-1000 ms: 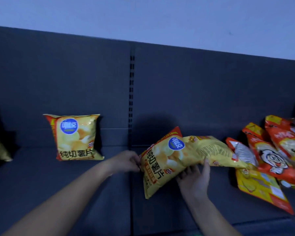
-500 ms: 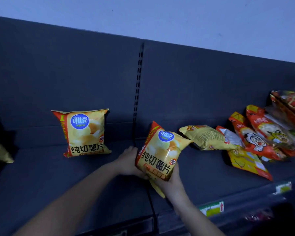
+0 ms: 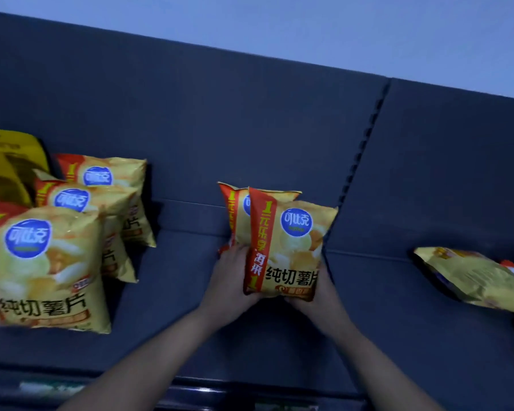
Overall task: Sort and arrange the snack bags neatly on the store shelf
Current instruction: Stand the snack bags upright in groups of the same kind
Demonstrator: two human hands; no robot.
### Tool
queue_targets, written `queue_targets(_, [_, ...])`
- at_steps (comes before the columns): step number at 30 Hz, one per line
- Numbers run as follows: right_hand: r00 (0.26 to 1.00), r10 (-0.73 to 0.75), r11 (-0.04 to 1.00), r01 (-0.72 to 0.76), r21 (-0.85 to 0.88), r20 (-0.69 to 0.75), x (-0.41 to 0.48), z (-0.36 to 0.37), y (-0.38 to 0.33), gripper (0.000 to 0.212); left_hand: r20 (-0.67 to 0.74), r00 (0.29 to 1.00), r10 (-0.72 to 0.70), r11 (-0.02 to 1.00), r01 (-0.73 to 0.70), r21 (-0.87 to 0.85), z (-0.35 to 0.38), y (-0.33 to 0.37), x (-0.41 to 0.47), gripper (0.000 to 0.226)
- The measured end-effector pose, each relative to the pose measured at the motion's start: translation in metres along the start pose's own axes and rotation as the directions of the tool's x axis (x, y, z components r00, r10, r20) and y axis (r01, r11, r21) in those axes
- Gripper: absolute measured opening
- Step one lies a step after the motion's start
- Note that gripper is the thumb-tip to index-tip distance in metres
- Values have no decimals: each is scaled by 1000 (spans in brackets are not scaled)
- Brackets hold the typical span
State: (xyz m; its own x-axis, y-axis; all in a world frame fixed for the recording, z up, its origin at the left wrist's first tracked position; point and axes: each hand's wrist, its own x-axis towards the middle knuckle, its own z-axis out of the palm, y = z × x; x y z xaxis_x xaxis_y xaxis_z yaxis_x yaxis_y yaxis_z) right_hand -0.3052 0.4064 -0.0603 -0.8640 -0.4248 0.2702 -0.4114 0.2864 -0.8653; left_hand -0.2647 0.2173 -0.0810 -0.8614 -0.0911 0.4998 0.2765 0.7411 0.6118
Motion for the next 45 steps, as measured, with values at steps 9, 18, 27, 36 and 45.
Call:
queue_targets(9, [972, 49, 995, -67, 72, 229, 45, 30, 18, 81, 252, 902, -352, 931, 365, -7, -13, -47, 6, 137])
queue_targets(18, [978, -26, 999, 34, -37, 207, 63, 103, 4, 80, 197, 840, -506, 776, 543, -321, -65, -83, -16, 114])
queue_targets(27, [989, 33, 994, -17, -106, 142, 69, 153, -15, 83, 0, 817, -576, 752, 530, -392, -89, -90, -19, 91])
queue_targets(36, [945, 320, 922, -293, -253, 71, 21, 134, -33, 111, 1, 627, -779, 540, 671, -508, -79, -48, -50, 95])
queue_targets(45, [914, 398, 831, -395, -391, -77, -61, 65, -41, 70, 603, 675, -425, 509, 729, -457, -47, 48, -82, 52])
